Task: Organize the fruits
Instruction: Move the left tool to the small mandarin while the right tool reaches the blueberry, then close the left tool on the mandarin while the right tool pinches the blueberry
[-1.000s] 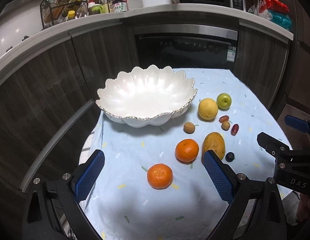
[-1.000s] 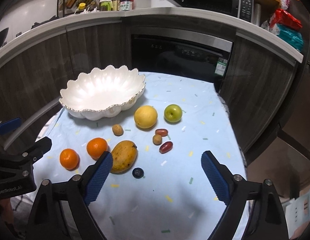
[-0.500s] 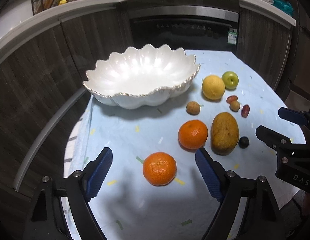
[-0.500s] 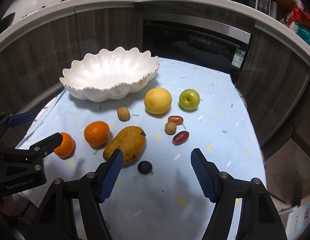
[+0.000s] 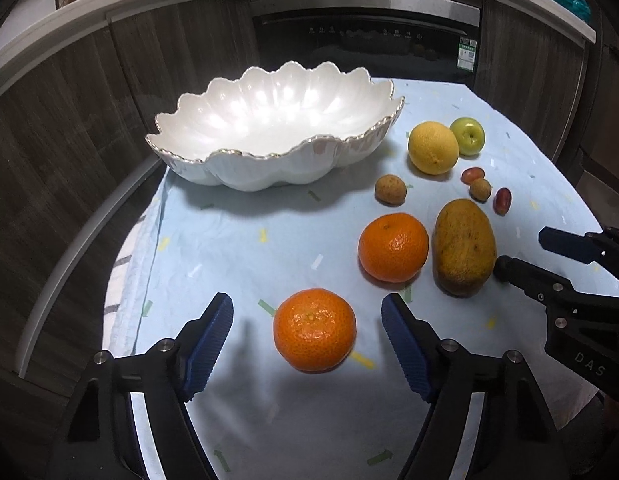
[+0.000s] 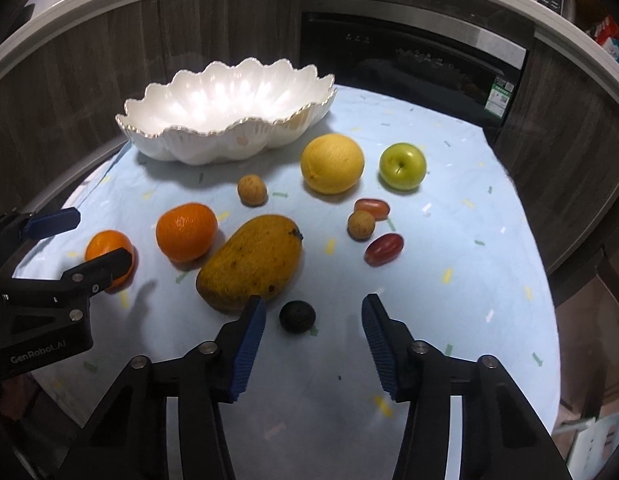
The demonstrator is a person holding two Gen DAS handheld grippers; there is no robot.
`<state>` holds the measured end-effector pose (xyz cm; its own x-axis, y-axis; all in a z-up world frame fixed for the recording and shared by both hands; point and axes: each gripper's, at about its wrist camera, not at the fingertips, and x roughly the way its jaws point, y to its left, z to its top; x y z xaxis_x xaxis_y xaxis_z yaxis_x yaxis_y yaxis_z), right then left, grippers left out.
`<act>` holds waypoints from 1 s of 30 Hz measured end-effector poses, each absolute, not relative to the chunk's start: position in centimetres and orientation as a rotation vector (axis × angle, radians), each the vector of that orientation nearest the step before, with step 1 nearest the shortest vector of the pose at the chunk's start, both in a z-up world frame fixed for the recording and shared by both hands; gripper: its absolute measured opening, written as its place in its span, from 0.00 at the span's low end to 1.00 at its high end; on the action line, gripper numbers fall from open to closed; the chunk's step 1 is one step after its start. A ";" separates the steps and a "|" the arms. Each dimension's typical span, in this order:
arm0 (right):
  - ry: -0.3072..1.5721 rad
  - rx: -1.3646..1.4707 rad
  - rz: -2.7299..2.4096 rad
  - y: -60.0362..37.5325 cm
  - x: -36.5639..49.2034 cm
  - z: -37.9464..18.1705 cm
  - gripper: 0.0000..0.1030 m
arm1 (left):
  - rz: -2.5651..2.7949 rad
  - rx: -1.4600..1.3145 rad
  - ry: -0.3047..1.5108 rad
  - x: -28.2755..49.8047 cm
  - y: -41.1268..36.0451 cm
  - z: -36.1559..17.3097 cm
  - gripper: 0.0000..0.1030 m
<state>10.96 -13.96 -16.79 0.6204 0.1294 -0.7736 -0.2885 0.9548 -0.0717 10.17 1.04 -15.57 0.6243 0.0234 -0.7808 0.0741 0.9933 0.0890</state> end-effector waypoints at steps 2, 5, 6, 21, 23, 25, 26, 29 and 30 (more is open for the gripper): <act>0.884 -0.195 0.249 -13.9 11.0 -17.2 0.41 | -0.031 0.111 0.906 10.3 1.1 -15.8 0.73; 0.898 -0.195 0.260 -13.8 11.1 -17.7 0.39 | -0.036 0.109 0.916 10.4 1.1 -16.2 0.71; 0.900 -0.195 0.262 -13.8 11.1 -17.8 0.39 | -0.038 0.109 0.919 10.4 1.1 -16.4 0.71; 0.905 -0.179 0.293 -13.7 11.9 -18.6 0.25 | -0.058 0.095 0.953 11.0 0.9 -17.6 0.49; 0.902 -0.175 0.299 -13.7 11.9 -18.6 0.24 | -0.055 0.098 0.953 11.0 0.9 -17.6 0.48; 0.898 -0.175 0.301 -13.7 11.9 -18.7 0.23 | -0.052 0.101 0.952 11.0 0.9 -17.6 0.47; 0.898 -0.175 0.301 -13.7 11.9 -18.7 0.23 | -0.050 0.103 0.951 11.0 0.9 -17.6 0.46; 0.897 -0.176 0.302 -13.6 11.9 -18.6 0.23 | -0.047 0.105 0.948 11.0 0.9 -17.5 0.43; 0.898 -0.173 0.302 -13.6 11.9 -18.6 0.23 | -0.048 0.103 0.948 11.0 0.9 -17.5 0.43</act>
<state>11.94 -13.64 -18.62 0.5851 0.1851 -0.7896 -0.3291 0.9440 -0.0226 11.02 0.93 -17.54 0.5829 0.0041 -0.8126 0.0862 0.9940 0.0668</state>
